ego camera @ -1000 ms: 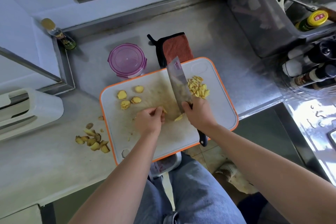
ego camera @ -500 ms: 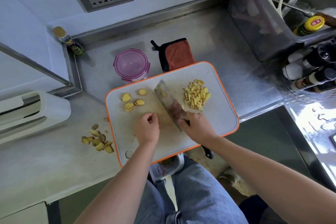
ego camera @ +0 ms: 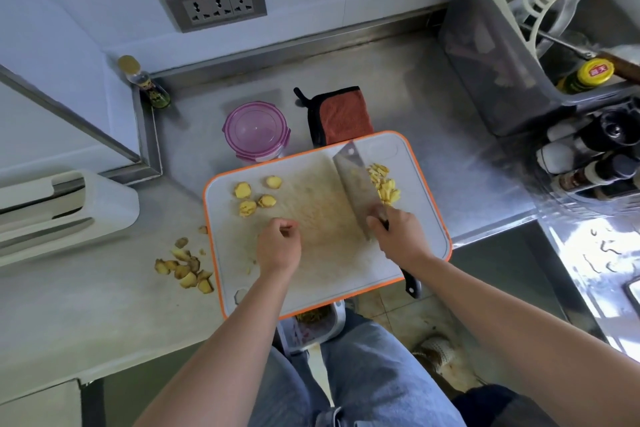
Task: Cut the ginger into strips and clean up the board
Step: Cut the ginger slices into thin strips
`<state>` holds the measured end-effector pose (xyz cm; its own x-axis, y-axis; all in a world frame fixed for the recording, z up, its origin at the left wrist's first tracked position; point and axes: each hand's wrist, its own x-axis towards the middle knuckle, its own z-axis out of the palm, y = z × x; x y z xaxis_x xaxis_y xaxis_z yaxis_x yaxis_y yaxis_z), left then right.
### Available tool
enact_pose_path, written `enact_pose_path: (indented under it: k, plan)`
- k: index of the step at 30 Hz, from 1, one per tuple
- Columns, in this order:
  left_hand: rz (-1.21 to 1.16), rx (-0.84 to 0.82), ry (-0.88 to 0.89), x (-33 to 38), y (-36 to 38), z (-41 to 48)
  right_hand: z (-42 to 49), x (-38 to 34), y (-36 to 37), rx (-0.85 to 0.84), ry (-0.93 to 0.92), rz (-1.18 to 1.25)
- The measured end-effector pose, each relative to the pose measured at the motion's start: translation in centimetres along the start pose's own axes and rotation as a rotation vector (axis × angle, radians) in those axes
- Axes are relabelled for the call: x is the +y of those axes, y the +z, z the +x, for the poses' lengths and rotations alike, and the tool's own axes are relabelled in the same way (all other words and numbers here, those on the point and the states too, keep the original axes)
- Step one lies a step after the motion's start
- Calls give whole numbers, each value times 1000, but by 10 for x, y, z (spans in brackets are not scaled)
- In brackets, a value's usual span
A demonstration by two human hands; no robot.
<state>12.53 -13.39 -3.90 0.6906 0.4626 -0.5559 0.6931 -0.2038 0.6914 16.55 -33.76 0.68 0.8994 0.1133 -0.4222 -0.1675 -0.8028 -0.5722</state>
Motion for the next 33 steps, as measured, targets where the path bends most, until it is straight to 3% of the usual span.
enact_pose_path:
  k: [2,5,9,19,28,33]
  plan:
    - [52,34,29,7,-7,-5,3,-4,-4,5,7,65]
    - [217,219,101,16,-24,-11,4,-20,-2,-126,-26,141]
    - [372,417,192,22,-45,0,19,-39,11,-127,87,344]
    - [779,309,315,45,-47,28,26,-50,36,-34,107,232]
    - [705,249,428,38,-53,31,26,-55,36,-23,97,197]
    - [290,227,491,39,-39,19,25,-56,32,-58,98,186]
